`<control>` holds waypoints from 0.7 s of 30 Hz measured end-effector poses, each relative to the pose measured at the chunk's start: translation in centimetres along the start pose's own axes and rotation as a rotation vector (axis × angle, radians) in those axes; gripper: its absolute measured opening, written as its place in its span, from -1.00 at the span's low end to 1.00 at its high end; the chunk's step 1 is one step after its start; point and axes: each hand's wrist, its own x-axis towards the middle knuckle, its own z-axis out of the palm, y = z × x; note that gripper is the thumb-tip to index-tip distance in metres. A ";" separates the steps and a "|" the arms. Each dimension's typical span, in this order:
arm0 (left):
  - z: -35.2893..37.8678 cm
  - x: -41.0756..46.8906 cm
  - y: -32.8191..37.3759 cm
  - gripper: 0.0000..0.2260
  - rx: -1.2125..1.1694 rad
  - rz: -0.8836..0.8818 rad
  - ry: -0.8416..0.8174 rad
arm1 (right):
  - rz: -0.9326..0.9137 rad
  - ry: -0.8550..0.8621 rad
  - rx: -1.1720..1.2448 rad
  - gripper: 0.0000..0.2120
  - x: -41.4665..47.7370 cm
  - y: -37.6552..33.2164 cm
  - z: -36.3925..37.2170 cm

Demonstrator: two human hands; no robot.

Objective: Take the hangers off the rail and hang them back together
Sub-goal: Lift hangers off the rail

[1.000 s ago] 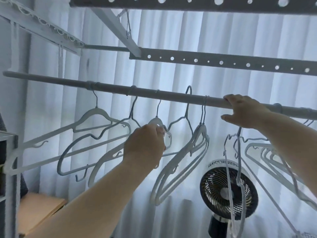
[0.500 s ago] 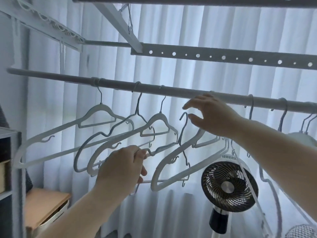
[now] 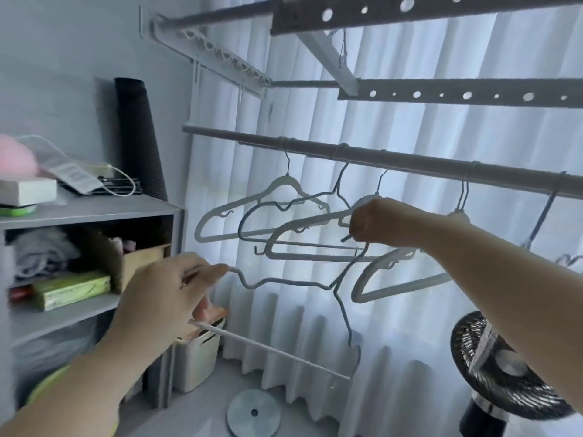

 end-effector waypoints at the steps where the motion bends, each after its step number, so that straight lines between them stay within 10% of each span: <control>1: -0.7 -0.4 -0.1 -0.54 0.019 -0.009 0.055 | -0.009 -0.010 0.005 -0.80 -0.4 -0.3 0.1; 10: -1.7 -4.2 1.7 -0.64 0.367 -0.009 0.246 | -0.080 0.024 0.467 -0.83 -4.6 -3.7 -0.9; 21: 3.2 -9.5 7.0 -0.28 0.046 -0.300 -0.554 | 0.083 -0.084 1.306 -0.92 -8.0 -7.6 -1.9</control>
